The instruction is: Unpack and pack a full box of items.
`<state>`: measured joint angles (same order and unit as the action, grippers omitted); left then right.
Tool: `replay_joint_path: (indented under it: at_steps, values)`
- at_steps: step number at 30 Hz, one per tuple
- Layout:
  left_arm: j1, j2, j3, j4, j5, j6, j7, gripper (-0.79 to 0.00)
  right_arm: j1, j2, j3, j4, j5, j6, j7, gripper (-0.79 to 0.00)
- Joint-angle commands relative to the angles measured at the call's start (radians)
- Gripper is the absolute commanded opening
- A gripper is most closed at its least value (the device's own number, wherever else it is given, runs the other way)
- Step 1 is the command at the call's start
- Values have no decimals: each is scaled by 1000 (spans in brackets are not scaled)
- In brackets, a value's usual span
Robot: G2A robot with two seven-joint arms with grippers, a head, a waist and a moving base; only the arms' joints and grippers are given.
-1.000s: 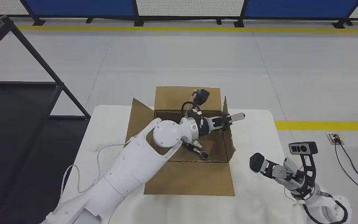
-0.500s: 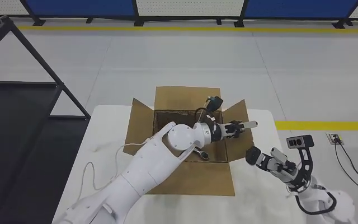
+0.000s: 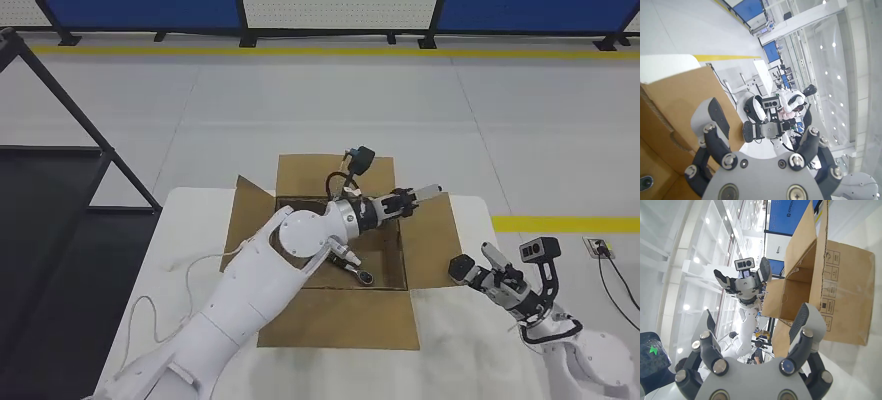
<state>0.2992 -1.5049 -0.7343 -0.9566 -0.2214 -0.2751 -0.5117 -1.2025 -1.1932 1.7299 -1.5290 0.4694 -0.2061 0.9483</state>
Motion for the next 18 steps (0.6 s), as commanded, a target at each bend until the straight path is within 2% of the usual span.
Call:
replay_joint_path:
  at_steps: [1, 4, 7, 10, 14, 18]
  values:
    - [53, 38, -82, -83, 56, 26, 16, 0, 18, 3, 0, 25, 15, 11, 18, 0]
    - [148, 88, -199, -231, 134, 74, 29, 0, 49, 7, -12, 60, 2, 30, 15, 0]
    - [290, 137, -342, -437, 207, 138, 27, 0, 84, 9, -38, 95, -25, 45, 10, 0]
    - [444, 174, -484, -648, 232, 191, 0, 0, 116, 11, -67, 129, -63, 60, -13, 0]
    - [566, 197, -596, -812, 247, 224, -15, 0, 148, 15, -87, 166, -88, 86, -13, 0]
    - [642, 212, -679, -907, 291, 254, -14, 0, 173, 19, -105, 198, -111, 106, -11, 0]
